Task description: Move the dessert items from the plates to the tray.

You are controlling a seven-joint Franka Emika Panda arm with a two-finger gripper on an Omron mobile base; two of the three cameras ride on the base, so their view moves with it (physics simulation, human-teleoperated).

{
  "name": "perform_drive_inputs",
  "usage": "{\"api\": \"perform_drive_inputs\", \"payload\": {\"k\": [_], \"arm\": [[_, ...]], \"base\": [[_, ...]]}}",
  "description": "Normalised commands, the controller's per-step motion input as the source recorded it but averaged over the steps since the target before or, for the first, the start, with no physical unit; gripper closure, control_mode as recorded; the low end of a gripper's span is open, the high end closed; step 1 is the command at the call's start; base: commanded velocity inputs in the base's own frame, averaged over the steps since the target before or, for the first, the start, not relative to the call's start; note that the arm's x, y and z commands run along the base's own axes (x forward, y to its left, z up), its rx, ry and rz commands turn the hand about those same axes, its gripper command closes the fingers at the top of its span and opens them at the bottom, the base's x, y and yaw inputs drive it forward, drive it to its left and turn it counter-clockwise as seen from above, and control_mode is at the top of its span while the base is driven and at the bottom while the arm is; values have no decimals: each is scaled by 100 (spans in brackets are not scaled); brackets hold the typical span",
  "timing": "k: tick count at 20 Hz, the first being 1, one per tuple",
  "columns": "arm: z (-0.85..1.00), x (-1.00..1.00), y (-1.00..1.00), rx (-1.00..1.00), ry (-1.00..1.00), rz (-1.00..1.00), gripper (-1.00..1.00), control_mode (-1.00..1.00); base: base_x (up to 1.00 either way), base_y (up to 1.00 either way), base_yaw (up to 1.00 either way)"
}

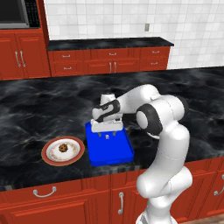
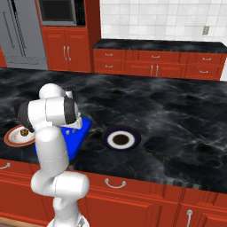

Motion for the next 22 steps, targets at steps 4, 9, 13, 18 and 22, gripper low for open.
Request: {"api": "perform_drive_inputs", "payload": {"k": [4,9,13,18,22], "arm": [[51,-46,29,0,-12,0,-100,-100],[56,-50,33,0,-10,0,-100,-100],[38,-54,34,0,-7,0,-100,-100],[25,-54,41,0,-7,0,-100,-100],[25,-33,46,0,-2,0,-100,-100]], "base": [[0,0,0],[0,0,0],[0,0,0],[0,0,0],[0,0,0]]}}
